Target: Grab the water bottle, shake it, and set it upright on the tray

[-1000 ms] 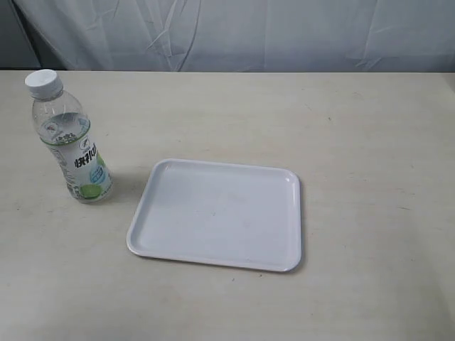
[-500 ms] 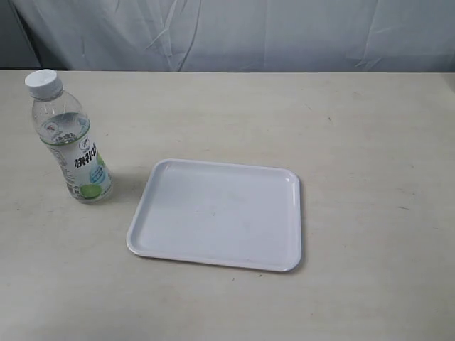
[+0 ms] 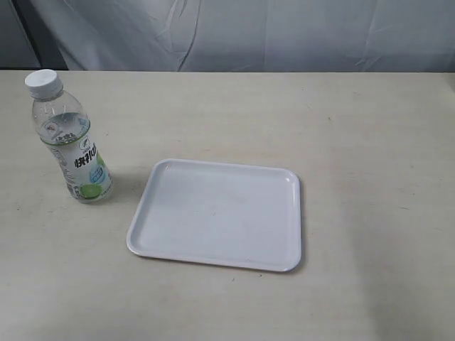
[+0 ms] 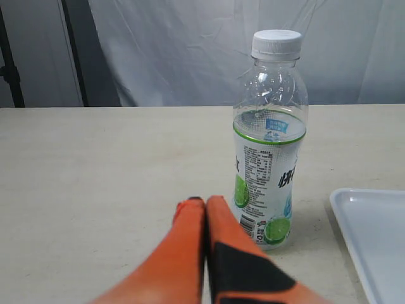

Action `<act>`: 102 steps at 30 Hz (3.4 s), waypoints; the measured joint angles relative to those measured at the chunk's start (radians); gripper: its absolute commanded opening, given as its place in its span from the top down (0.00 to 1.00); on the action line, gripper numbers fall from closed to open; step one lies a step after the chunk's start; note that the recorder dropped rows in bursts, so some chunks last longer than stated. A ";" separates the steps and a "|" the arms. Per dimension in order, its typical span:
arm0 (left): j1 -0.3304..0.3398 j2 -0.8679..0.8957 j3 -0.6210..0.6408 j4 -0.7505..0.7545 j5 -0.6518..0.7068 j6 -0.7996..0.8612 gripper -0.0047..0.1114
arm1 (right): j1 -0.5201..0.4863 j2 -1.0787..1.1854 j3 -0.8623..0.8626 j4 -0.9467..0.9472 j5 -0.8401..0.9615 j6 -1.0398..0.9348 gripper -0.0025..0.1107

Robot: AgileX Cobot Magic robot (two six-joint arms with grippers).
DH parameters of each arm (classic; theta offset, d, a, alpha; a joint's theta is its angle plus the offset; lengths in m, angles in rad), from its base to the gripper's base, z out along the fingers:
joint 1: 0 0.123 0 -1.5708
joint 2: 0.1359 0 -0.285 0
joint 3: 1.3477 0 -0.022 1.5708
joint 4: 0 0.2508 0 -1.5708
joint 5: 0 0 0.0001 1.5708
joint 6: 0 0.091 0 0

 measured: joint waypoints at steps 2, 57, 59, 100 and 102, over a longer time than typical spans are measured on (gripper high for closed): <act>0.000 0.000 0.000 0.000 0.000 0.000 0.96 | 0.000 0.215 -0.085 -0.175 -0.224 0.040 0.99; 0.000 0.000 0.000 0.000 0.000 0.000 0.96 | 0.855 1.727 -1.230 -0.525 -0.389 -0.147 0.06; 0.000 0.000 0.000 0.000 0.000 0.000 0.96 | 0.862 1.741 -1.250 -0.514 -0.375 -0.150 0.06; 0.000 0.000 0.000 0.000 0.000 0.000 0.96 | 0.914 1.942 -1.398 -0.441 -0.232 -0.150 0.06; 0.000 0.000 0.000 0.000 0.000 0.000 0.96 | 0.914 1.942 -1.398 -0.439 -0.232 -0.150 0.06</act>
